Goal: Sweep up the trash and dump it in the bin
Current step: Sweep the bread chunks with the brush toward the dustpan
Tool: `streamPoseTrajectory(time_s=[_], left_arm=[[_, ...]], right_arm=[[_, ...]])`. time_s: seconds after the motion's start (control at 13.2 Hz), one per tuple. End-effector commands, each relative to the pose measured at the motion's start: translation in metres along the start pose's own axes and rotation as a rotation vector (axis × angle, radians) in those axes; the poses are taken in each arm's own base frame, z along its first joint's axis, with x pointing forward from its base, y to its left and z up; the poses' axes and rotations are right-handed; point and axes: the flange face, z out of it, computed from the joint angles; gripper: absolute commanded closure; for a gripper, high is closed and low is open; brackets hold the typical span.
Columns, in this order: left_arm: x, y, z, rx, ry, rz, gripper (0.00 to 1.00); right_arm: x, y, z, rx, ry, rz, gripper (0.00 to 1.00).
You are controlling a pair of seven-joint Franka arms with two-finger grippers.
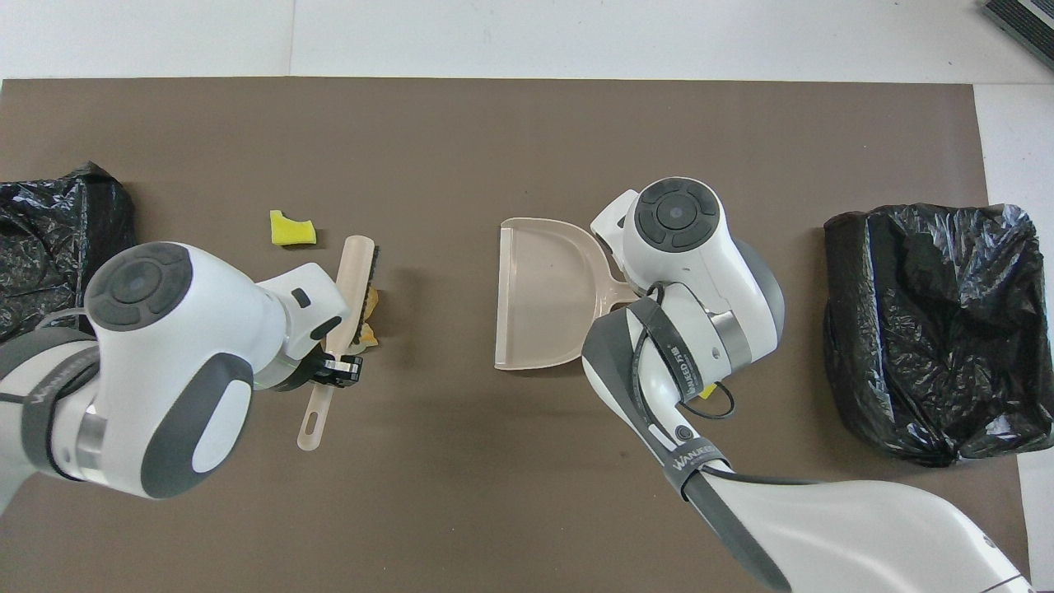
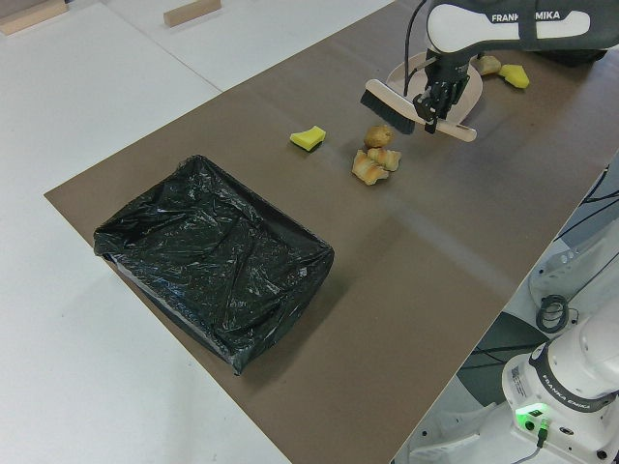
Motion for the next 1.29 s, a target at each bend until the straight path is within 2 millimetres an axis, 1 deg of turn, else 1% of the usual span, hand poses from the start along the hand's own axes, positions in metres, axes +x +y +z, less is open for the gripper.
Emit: streamPoseTrajectory(time_s=[0.0,0.15,0.23,0.3,0.38,0.45,0.53,0.61,0.68,0.76,0.99,1.06,1.21], left_arm=[[-0.002,-0.049,-0.013,0.0,0.004,-0.199,1.0],[0.002,-0.102,-0.014,-0.016,0.02,-0.309,1.0],[0.0,-0.128,-0.01,-0.021,0.021,-0.347,1.0],[-0.007,-0.142,-0.005,-0.024,0.026,-0.37,1.0],[-0.014,-0.144,0.009,-0.024,0.039,-0.373,1.0],[-0.021,-0.138,0.03,-0.02,0.04,-0.365,1.0],[-0.027,-0.137,0.051,-0.015,0.026,-0.368,1.0],[-0.034,-0.127,0.067,-0.009,0.017,-0.362,1.0],[-0.039,-0.113,0.075,-0.003,0.005,-0.354,1.0],[-0.04,-0.097,0.078,0.002,0.006,-0.39,1.0],[-0.043,-0.043,0.088,0.02,0.004,-0.46,1.0],[-0.045,-0.028,0.09,0.023,0.01,-0.487,1.0],[-0.049,0.004,0.094,0.021,0.029,-0.539,1.0]], right_arm=[[0.004,-0.007,0.002,0.021,0.018,0.034,1.0],[0.003,-0.008,0.003,0.016,0.021,0.024,1.0],[0.004,-0.009,0.003,0.016,0.021,0.021,1.0],[0.004,-0.009,0.004,0.017,0.02,0.022,1.0],[0.004,-0.009,0.004,0.018,0.021,0.023,1.0],[0.004,-0.01,0.004,0.019,0.02,0.022,1.0],[0.005,-0.01,0.004,0.019,0.021,0.021,1.0],[0.005,-0.01,0.004,0.019,0.021,0.021,1.0],[0.005,-0.01,0.005,0.02,0.02,0.021,1.0],[0.003,-0.011,0.006,0.022,0.019,0.022,1.0],[0.003,-0.011,0.006,0.023,0.019,0.022,1.0],[0.003,-0.011,0.007,0.024,0.017,0.019,1.0],[0.002,-0.013,0.004,0.03,0.013,-0.024,1.0]])
